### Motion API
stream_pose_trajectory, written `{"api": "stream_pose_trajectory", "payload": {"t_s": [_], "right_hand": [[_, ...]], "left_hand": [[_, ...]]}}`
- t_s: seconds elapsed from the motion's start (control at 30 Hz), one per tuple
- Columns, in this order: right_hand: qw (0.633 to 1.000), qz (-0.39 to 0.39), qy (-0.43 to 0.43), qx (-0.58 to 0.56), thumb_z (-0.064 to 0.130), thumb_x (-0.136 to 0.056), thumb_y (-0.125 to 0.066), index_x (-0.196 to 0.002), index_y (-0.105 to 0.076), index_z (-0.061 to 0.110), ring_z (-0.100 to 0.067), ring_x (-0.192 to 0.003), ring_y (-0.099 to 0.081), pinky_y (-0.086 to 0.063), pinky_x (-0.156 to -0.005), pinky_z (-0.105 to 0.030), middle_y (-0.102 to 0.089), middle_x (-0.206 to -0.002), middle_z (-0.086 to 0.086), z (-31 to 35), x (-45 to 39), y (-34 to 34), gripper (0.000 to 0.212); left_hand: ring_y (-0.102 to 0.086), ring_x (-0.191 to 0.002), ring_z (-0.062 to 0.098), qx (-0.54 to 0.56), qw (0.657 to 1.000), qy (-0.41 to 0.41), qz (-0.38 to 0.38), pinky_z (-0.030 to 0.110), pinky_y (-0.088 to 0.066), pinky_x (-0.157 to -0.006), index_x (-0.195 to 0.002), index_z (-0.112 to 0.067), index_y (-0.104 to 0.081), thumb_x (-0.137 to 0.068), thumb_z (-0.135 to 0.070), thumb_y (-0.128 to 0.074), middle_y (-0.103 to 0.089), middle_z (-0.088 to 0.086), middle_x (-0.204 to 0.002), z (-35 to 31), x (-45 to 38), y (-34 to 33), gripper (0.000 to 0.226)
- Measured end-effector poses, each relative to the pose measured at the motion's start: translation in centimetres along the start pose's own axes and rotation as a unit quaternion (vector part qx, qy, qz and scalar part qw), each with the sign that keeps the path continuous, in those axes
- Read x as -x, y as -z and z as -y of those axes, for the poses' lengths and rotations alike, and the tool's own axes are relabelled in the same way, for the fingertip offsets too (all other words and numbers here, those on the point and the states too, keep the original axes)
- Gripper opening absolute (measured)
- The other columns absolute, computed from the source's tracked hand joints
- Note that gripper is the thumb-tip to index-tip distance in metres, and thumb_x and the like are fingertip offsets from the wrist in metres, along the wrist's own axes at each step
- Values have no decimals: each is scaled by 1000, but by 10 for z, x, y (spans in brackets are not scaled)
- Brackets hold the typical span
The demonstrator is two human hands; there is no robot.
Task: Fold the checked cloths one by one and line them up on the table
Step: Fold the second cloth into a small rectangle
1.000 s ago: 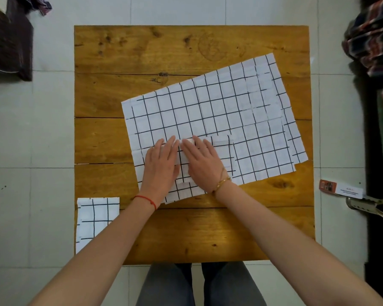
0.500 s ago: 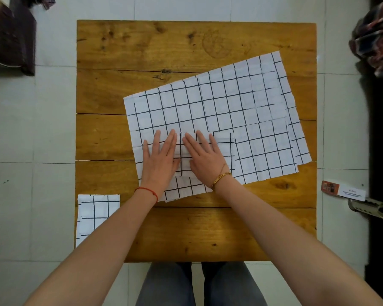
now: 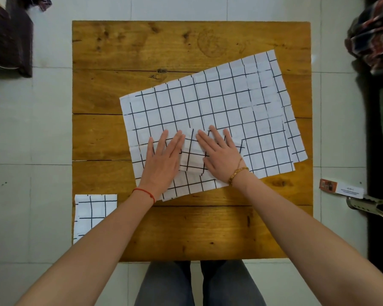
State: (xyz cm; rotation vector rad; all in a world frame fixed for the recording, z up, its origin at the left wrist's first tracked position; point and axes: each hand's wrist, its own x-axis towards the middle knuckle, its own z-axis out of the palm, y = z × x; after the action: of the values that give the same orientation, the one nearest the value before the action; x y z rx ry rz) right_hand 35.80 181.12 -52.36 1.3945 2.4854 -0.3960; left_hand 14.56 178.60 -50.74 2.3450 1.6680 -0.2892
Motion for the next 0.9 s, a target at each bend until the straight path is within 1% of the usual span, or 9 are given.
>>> {"api": "stream_pose_trajectory", "payload": {"t_s": [0.07,0.2,0.37,0.53,0.63,0.7,0.77,0.8,0.9], "right_hand": [[1000,-5,12,-5,35,-94,-35,-151,-11,15,-29,-146,0,-7,-116,-56,-10,-159,1,3,1,-1,65],[999,-2,38,2,32,-92,-38,-151,-13,16,-29,-146,-1,-10,-115,-58,-11,-159,0,6,-1,1,66],[999,12,39,22,35,-95,-30,-151,-15,18,-28,-146,-1,-10,-114,-58,-13,-158,2,0,4,2,60],[999,9,-31,17,39,-96,-22,-150,-18,20,-26,-146,-6,-9,-115,-57,-18,-157,5,-29,37,-2,58],[996,10,-91,4,41,-96,-17,-151,-12,24,-24,-146,1,-3,-116,-55,-13,-158,7,-49,64,-6,57],[994,15,-108,-7,41,-96,-15,-151,-12,24,-23,-146,4,0,-117,-54,-12,-158,7,-54,72,-6,57],[993,6,-116,-8,42,-96,-16,-150,-19,21,-24,-146,2,-1,-117,-54,-19,-157,4,-50,69,-2,58],[992,-8,-122,-12,42,-96,-18,-148,-26,18,-25,-146,-3,-3,-117,-54,-26,-155,2,-46,65,1,57],[983,-101,-145,-52,34,-95,-32,-132,-49,12,-30,-138,-29,-16,-115,-50,-51,-135,-5,-32,51,10,46]], "left_hand": [[-3,-149,30,-10,1000,-23,4,58,-17,-115,-155,-18,0,-101,-30,-32,1,-1,-163,-5,-1,0,64],[4,-149,29,-21,999,-15,34,59,-13,-115,-155,-18,1,-101,-37,-31,5,-2,-163,-10,-3,-4,65],[8,-149,30,-17,998,14,60,60,-10,-115,-154,-20,3,-102,-38,-30,9,-4,-162,-16,-2,-7,65],[8,-148,32,-13,997,28,67,61,-10,-115,-154,-20,7,-101,-39,-31,11,-4,-162,-20,-3,-5,68],[8,-148,33,-20,997,30,70,61,-11,-114,-153,-20,10,-101,-38,-30,14,-3,-161,-22,-2,-5,68],[8,-148,33,-29,997,30,72,61,-12,-114,-153,-19,11,-102,-38,-29,14,-2,-161,-23,-1,-5,68],[7,-148,33,-35,997,29,67,61,-14,-114,-153,-18,10,-102,-38,-30,12,0,-162,-24,0,-5,69],[7,-148,32,-34,997,27,59,60,-15,-114,-154,-17,8,-101,-38,-32,9,1,-162,-25,2,-3,69],[1,-149,29,-18,1000,4,19,57,-17,-115,-154,-16,1,-102,-33,-34,3,3,-163,-28,13,3,66]]}}
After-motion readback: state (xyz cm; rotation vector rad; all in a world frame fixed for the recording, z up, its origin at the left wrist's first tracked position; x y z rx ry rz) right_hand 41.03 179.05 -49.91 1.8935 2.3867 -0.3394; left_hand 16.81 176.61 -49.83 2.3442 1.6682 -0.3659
